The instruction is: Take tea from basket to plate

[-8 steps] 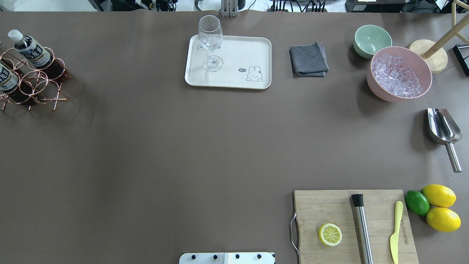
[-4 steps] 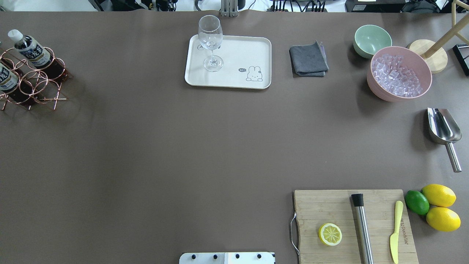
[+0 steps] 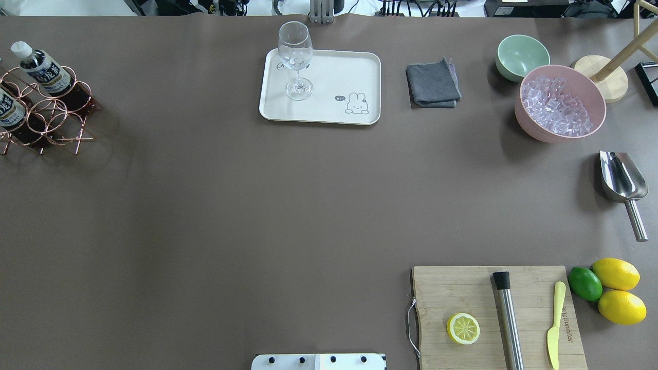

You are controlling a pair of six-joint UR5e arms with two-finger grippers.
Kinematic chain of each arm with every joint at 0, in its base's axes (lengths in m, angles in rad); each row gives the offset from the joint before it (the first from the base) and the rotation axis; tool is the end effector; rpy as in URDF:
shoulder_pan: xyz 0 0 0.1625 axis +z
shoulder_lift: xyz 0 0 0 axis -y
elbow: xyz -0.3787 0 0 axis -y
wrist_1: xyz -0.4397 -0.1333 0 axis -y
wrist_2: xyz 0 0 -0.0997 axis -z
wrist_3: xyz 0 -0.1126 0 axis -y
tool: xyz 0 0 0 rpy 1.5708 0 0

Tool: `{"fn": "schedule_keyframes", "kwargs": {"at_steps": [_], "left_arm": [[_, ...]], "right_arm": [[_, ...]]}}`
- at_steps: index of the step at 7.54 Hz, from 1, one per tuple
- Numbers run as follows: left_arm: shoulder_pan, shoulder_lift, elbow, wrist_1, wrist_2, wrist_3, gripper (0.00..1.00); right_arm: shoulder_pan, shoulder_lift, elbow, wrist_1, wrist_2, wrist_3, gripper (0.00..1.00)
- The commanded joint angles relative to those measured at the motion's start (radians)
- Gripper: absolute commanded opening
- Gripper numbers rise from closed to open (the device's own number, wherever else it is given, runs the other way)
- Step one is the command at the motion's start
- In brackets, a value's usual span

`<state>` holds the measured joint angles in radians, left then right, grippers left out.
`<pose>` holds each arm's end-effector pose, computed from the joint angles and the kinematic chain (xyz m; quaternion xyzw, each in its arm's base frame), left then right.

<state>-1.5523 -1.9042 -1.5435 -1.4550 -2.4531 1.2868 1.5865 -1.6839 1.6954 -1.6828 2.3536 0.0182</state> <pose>-0.0342 -0.6554 0.4392 0.3211 0.2915 0.5789 0.6905 0.0615 -0.4872 0.6232 -0.0469 -0.3809 0.0348 0.9228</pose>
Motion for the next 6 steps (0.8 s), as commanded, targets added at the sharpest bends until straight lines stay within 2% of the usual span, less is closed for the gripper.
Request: {"fn": "schedule_keyframes", "kwargs": {"at_steps": [1,2,5,6], "left_arm": [[0.018,0.005,0.003,-0.005,0.002,-0.001,0.10],[0.017,0.002,-0.001,-0.001,-0.001,-0.003,0.00],[0.009,-0.010,-0.018,0.012,-0.003,-0.003,0.00],[0.008,-0.010,-0.052,0.030,-0.003,-0.003,0.00]], "right_arm": [[-0.002,0.007,-0.011,0.000,0.007,0.008,1.00],[-0.008,0.012,-0.010,0.000,-0.008,-0.001,1.00],[-0.014,0.030,-0.022,0.000,-0.014,0.009,1.00],[-0.023,0.042,-0.023,-0.003,-0.010,0.002,1.00]]}}
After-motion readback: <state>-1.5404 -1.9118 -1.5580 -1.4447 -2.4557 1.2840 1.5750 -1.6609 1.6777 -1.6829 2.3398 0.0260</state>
